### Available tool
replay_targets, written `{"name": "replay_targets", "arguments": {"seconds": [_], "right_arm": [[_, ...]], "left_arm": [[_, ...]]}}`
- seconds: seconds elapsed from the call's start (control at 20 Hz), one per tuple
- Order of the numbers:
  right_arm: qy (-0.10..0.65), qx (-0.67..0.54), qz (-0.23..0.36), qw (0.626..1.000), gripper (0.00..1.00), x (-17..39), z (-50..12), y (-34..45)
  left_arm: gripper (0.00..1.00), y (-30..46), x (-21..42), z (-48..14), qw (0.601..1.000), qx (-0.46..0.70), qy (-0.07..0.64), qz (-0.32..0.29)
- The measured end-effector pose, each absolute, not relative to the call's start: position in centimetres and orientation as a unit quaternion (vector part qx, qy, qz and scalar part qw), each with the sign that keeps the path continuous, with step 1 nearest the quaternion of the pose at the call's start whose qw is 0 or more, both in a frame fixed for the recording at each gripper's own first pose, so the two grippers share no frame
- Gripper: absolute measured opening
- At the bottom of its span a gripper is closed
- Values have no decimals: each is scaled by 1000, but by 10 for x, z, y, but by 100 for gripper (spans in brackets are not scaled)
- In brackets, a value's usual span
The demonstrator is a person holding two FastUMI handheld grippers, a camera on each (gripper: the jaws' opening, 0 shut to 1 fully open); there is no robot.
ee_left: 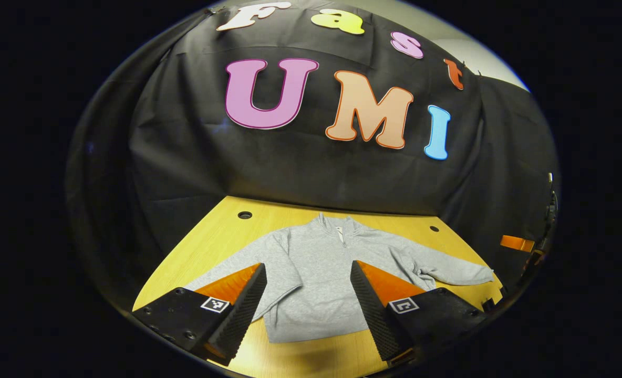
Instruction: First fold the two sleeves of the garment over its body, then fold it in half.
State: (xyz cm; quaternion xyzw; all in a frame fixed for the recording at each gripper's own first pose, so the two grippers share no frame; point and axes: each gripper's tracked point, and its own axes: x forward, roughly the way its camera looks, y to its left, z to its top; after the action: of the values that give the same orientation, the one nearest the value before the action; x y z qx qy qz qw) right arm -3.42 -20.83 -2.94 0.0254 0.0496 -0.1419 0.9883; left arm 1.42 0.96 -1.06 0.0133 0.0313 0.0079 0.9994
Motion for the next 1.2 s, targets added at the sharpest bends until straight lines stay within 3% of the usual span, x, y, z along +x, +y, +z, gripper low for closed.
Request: {"name": "replay_targets", "arguments": {"seconds": [0.3,0.6,0.65,0.8,1.15,1.2], "right_arm": [[79,21,-211,974,94,-52,-61,-308],[138,27,-251,958,97,-45,-120,-390],[151,30,-256,954,94,-41,-130,-400],[190,35,-264,945,98,-38,-165,-430],[254,30,-259,931,94,-32,-212,-457],[247,29,-258,933,99,-30,-209,-459]], "left_arm": [[93,2,15,-15,999,13,40,10],[94,2,10,-22,998,21,49,28],[94,3,10,-23,998,25,51,33],[94,5,7,-26,997,27,56,48],[94,1,7,-38,995,15,67,71],[94,0,6,-37,995,13,67,73]]}}
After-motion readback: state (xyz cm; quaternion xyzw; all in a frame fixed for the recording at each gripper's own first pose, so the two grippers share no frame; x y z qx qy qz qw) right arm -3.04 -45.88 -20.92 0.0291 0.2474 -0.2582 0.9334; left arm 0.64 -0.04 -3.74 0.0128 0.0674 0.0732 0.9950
